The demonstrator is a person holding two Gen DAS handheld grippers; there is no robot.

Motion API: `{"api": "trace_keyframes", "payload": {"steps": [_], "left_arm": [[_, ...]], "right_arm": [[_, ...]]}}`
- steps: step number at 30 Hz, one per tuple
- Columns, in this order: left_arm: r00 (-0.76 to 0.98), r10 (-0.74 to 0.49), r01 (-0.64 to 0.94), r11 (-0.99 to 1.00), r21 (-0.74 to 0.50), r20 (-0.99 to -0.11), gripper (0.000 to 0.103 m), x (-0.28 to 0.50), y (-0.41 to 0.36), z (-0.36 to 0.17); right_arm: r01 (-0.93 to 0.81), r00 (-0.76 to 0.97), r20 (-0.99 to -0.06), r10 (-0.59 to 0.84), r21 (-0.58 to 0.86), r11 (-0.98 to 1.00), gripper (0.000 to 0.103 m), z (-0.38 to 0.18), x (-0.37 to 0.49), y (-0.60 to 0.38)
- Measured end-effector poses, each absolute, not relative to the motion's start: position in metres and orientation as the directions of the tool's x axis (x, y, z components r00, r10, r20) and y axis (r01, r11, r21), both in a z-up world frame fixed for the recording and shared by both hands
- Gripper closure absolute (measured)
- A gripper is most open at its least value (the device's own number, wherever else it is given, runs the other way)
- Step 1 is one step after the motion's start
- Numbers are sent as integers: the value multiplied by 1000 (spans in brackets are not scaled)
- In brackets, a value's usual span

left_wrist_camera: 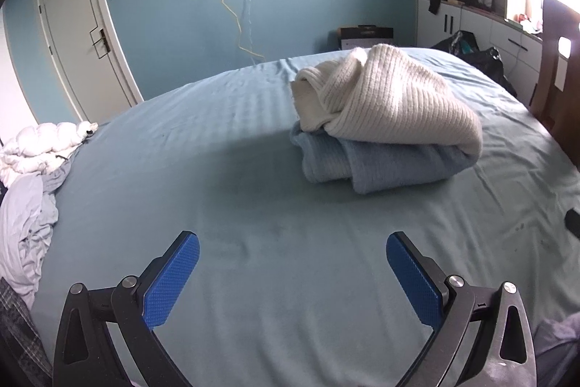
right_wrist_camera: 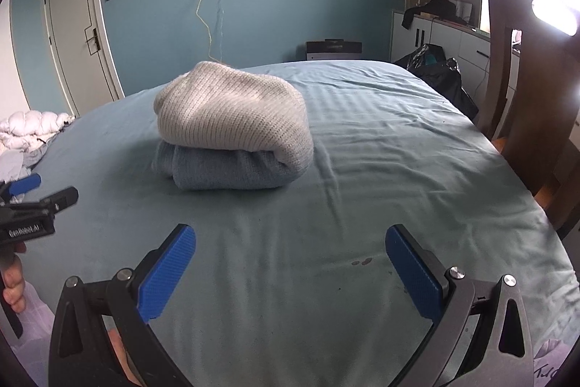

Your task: Fold small clothes

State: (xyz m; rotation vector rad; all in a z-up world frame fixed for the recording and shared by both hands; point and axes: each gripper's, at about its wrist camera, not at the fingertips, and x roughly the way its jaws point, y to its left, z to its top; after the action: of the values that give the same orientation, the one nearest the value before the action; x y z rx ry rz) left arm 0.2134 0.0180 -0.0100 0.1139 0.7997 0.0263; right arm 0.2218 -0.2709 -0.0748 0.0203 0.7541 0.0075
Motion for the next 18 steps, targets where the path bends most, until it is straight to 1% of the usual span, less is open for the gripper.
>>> {"api": "trace_keyframes", "payload": {"steps": [6, 18], "left_arm": [[709, 69, 16, 993, 114, -702, 0, 211, 18, -7], [715, 67, 18, 993, 114, -696, 0, 210, 17, -6]], "right_arm": [[-1, 736, -677, 6, 8, 1000, 1, -75, 219, -268], [9, 728, -686, 11, 26, 1000, 1, -78, 221, -271]]}}
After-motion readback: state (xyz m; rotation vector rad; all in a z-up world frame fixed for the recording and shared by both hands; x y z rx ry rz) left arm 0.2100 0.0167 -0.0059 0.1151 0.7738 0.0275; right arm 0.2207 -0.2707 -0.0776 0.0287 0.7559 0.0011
